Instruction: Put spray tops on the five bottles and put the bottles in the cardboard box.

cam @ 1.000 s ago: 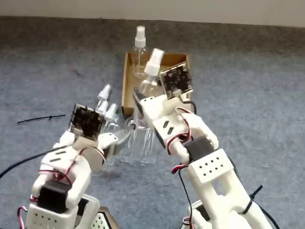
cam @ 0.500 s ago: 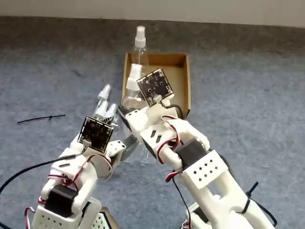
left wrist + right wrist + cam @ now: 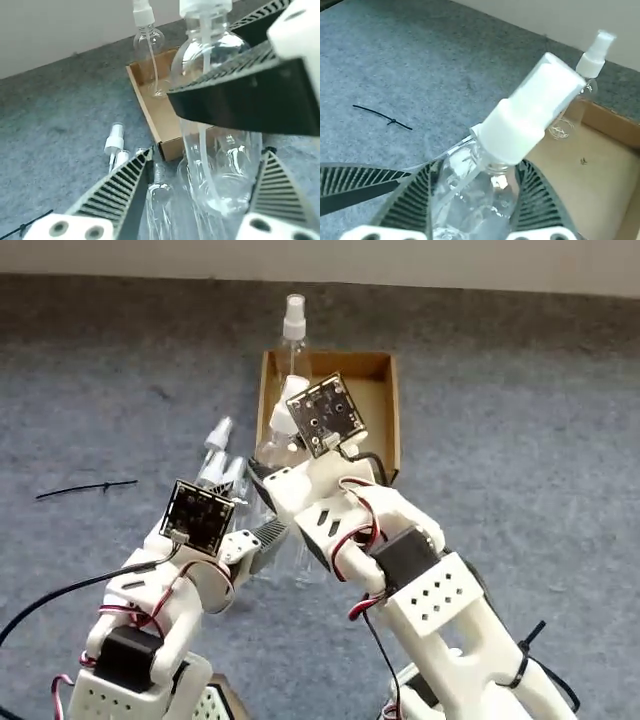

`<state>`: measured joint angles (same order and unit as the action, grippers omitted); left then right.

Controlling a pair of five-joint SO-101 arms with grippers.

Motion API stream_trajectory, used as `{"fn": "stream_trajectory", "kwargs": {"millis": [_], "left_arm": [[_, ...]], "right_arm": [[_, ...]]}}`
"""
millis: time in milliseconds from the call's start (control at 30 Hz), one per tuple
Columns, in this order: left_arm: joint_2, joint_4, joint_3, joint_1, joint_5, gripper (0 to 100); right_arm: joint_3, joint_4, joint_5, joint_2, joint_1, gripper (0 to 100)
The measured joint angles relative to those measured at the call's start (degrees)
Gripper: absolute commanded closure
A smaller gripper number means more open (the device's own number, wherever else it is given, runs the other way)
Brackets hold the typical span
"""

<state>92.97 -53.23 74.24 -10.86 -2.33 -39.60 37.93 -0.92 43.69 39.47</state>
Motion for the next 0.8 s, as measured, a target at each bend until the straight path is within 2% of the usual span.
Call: {"fn": "stream_trajectory", "kwargs": {"millis": [267,400,567,700,800], "left_arm": [[0.18,-2.81,-0.88,0.62,-0.09,70],[0.18,-3.69,-1.14,4.75,-0.09,70],[0.18,1.23,2.37,11.08,-0.09,70],[0.18,2.37,2.64,11.25,-0.09,70],[0.18,2.46,2.64,11.25,-0.09,70]], "right_arm": [[4.13,-12.22,-2.37,-15.21,-6.59,99.5],[12.22,-15.3,-2.37,-26.64,-8.26,99.5],[22.77,-15.74,-2.37,-37.54,-8.53,99.5],[25.85,-16.62,-2.37,-42.73,-8.53,99.5],[25.85,-22.15,-2.37,-45.71,-9.49,99.5]]}}
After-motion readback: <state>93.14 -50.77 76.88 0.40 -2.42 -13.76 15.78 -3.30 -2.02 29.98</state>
